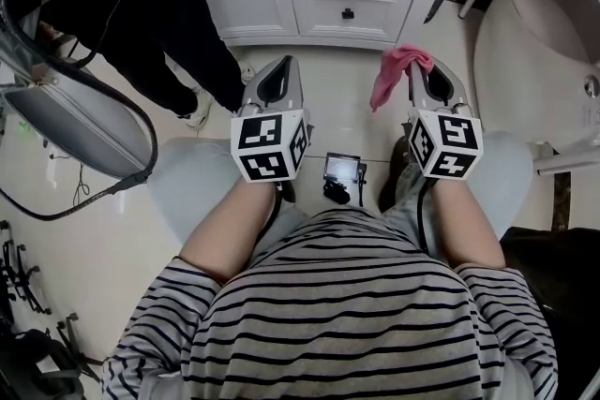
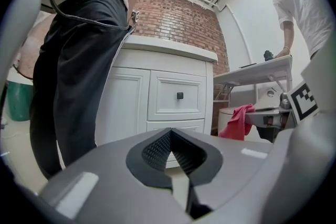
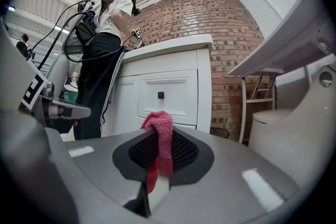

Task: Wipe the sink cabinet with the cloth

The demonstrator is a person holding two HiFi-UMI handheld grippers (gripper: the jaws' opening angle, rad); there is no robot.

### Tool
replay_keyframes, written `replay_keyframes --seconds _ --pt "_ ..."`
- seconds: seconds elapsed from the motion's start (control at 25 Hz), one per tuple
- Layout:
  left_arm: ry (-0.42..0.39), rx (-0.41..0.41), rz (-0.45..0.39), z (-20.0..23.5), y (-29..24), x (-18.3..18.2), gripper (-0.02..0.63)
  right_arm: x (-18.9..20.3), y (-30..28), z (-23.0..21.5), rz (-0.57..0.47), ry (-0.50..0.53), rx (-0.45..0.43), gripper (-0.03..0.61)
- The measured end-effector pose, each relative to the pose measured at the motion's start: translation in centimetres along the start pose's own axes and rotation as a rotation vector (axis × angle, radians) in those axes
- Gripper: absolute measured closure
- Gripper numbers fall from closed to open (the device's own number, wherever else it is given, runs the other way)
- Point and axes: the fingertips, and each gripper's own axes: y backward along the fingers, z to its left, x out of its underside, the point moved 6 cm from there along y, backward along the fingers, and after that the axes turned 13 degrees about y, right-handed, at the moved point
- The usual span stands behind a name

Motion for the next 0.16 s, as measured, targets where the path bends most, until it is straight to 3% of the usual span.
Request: replay_keyframes --seconds 0.16 --pt "0.002 0.001 -0.001 0.03 0.04 0.08 0.618 -0.08 0.03 0.19 -0.004 0.006 -0.002 0.535"
